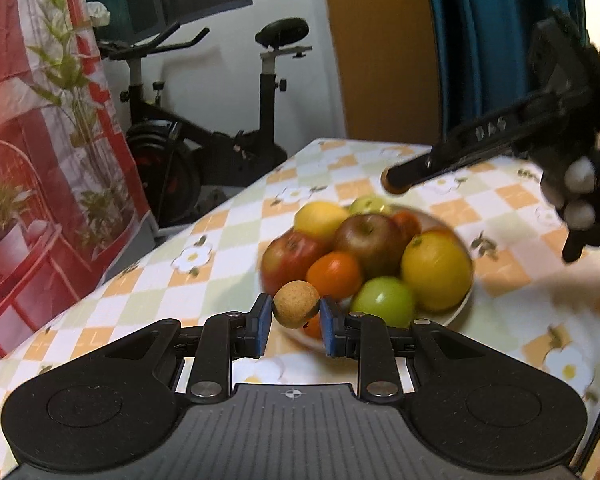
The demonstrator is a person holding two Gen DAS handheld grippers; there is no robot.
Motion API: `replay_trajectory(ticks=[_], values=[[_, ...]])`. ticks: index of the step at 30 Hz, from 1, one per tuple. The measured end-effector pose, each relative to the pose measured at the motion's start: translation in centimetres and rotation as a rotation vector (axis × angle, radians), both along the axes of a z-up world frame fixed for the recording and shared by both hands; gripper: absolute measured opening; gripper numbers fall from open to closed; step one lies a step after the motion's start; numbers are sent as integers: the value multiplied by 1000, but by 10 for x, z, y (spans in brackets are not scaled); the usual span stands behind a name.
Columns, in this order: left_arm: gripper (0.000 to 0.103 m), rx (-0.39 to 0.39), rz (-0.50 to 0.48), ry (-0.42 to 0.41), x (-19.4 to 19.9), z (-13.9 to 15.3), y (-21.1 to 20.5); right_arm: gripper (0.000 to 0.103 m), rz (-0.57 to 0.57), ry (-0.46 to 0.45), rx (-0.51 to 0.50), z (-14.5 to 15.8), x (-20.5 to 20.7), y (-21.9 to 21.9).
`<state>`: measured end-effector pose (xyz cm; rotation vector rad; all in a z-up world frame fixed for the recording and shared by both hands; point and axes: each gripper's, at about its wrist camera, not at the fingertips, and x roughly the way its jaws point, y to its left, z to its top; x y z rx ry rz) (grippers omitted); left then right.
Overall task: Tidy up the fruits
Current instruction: 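Carry the brown fruit with the right gripper over the plate and lower it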
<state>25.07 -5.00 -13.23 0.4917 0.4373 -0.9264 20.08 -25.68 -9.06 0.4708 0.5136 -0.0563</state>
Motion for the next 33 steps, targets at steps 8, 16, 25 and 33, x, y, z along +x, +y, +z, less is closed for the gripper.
replay_trajectory(ticks=[8, 16, 25, 33], values=[[28, -82, 19, 47, -2, -1, -27, 25, -26, 10, 11, -8, -14, -23], [28, -140, 62, 114, 4, -1, -39, 25, 32, 43, 20, -17, -12, -25], [28, -125, 102, 130, 14, -5, -50, 25, 57, 31, -28, -18, 5, -25], [28, -114, 140, 146, 24, -5, -51, 25, 79, 36, -56, -21, 20, -23]])
